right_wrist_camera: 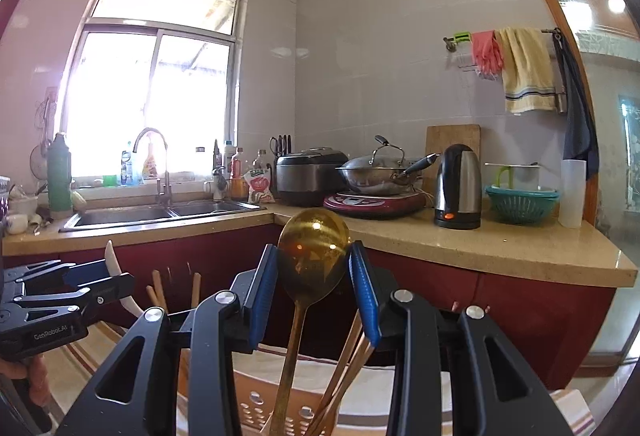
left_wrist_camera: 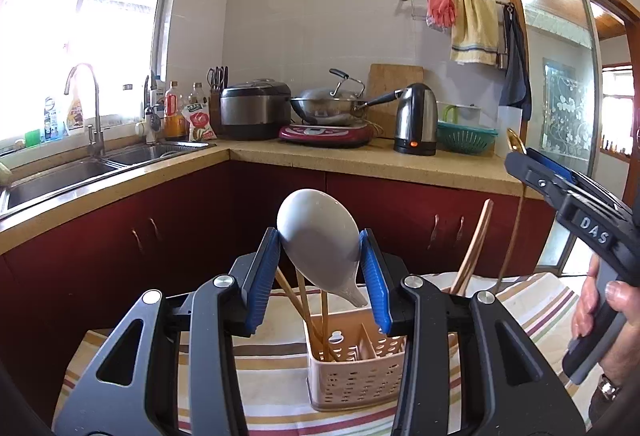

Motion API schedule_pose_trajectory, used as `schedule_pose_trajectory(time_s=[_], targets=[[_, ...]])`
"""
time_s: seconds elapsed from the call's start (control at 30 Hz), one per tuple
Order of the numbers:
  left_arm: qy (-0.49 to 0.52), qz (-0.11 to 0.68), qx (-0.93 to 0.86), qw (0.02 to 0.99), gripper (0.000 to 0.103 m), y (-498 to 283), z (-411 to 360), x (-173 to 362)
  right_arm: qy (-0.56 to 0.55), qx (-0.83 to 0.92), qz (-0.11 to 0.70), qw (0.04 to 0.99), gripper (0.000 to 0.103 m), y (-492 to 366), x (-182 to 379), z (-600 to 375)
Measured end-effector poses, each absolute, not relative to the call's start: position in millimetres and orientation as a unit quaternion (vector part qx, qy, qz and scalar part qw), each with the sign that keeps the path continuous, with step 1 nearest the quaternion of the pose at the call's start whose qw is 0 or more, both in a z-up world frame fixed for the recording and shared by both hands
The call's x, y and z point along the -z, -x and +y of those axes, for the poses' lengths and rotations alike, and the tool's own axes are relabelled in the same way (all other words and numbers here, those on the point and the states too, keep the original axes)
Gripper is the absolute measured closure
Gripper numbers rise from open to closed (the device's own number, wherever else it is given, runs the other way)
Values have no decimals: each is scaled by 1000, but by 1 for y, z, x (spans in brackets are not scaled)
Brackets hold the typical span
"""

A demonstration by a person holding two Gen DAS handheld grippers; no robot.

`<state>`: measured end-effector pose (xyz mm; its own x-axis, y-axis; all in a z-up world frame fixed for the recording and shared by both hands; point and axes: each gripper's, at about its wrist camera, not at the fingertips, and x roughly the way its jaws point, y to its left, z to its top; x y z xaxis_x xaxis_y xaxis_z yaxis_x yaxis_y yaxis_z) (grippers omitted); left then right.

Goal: Organize utensils
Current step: 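Lower the white spoon into the caddy with the left tool while the right tool drops the gold spoon in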

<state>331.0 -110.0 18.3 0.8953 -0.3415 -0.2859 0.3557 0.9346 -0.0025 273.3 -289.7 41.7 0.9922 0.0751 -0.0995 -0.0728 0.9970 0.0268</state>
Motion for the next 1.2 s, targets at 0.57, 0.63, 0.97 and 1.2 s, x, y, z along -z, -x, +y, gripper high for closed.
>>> schedule_pose_trajectory(time_s=[0.57,0.63,0.97,1.2], targets=[[-58,197,181,962,63,-362,-131,50,12,-47,102,994,66,-294,29,-278],[-57,204,180,960,63,-364,-131,56,14,-48,112,992,66,-294,34,-277],[-47,222,172,959,49,-367,-127,72,11,-52,149,987,64,-298,48,-273],[-45,222,170,959,37,-366,-126,69,2,-50,144,988,57,-293,41,-275]])
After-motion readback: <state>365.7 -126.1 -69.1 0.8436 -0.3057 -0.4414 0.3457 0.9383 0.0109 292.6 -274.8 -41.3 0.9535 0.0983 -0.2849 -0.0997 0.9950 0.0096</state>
